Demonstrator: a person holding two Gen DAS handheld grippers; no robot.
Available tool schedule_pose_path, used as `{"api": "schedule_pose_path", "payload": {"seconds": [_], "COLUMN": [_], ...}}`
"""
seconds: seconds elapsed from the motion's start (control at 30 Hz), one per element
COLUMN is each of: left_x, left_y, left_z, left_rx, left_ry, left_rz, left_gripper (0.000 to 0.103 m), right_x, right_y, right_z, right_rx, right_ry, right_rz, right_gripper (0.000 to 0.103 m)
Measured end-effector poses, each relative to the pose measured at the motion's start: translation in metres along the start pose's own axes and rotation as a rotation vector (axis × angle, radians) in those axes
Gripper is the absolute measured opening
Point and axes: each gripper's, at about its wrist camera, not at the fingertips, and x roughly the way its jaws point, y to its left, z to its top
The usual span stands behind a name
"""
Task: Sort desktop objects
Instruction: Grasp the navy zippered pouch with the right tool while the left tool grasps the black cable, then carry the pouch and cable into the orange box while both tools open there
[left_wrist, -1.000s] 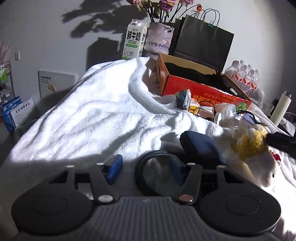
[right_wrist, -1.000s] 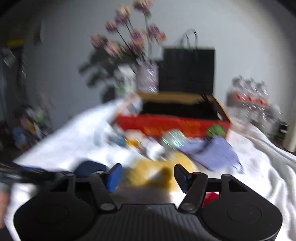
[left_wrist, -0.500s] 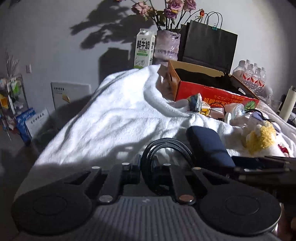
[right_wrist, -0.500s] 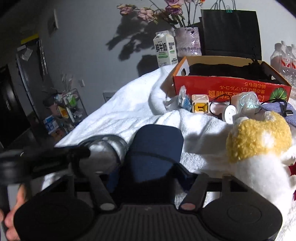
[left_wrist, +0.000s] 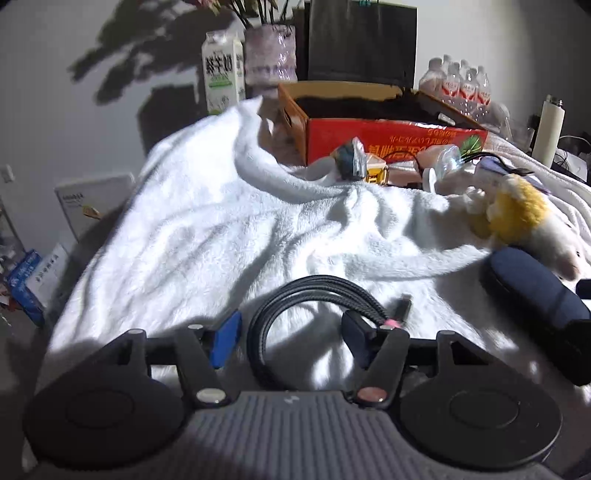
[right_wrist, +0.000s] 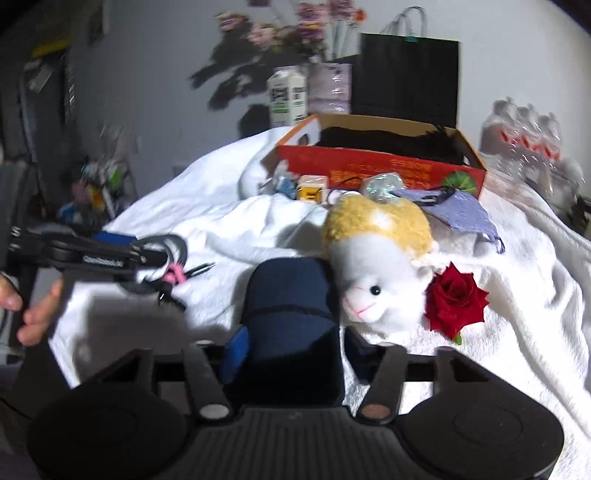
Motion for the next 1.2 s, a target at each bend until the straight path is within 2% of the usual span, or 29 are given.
{"api": "schedule_pose_path", "payload": {"seconds": [0.03, 0.07, 0.17, 0.23, 0.3, 0.43, 0.57, 0.7, 0.8, 1.03, 1.2], "left_x": [0.003, 0.005, 0.004, -0.005, -0.017, -0.052, -0.089, -0.117, -0.133, -0.148, -0.140], "left_y": [0.000, 0.000, -0.009, -0.015, -0.019, -0.016, -0.028, -0.047, -0.063, -0.091, -0.090], "left_z": [0.002, 0.005, 0.009, 0.006, 0.001, -0.003, 0.002, 0.001, -0.006, -0.010, 0.014], "left_rx": [-0.005, -0.005, -0.005, -0.006, -0.011, -0.088, -0.113, -0.120, -0.124, -0.114, -0.130], "left_ry": [-0.005, -0.003, -0.008, -0.028, -0.048, -0.074, -0.129, -0.152, -0.183, -0.223, -0.249], "left_rz": [0.011, 0.021, 0.076, 0.101, 0.113, 0.068, 0.015, -0.047, -0.058, -0.084, -0.088], "left_gripper": [0.057, 0.037, 0.022, 0.020, 0.016, 0.013, 0.012, 0.012, 0.012, 0.013, 0.013], "right_x": [0.004, 0.010, 0.036, 0.052, 0.054, 0.025, -0.011, -0.050, -0.077, -0.108, -0.101], "right_y": [0.001, 0.001, 0.007, 0.015, 0.020, 0.022, 0.020, 0.012, 0.004, -0.012, -0.028], "right_z": [0.001, 0.003, 0.006, 0.004, 0.004, 0.008, 0.015, 0.019, 0.017, 0.006, 0.019], "right_rx": [0.013, 0.024, 0.032, -0.008, -0.017, -0.031, -0.042, -0.042, -0.024, 0.027, 0.051], "right_ry": [-0.013, -0.012, 0.016, 0.019, 0.004, -0.033, -0.104, -0.169, -0.212, -0.258, -0.266], "right_rz": [-0.008, -0.006, -0.007, -0.050, -0.061, 0.016, 0.037, 0.018, -0.013, -0.067, -0.060], "right_gripper": [0.070, 0.070, 0.071, 0.070, 0.063, 0.061, 0.061, 0.061, 0.061, 0.061, 0.061]}}
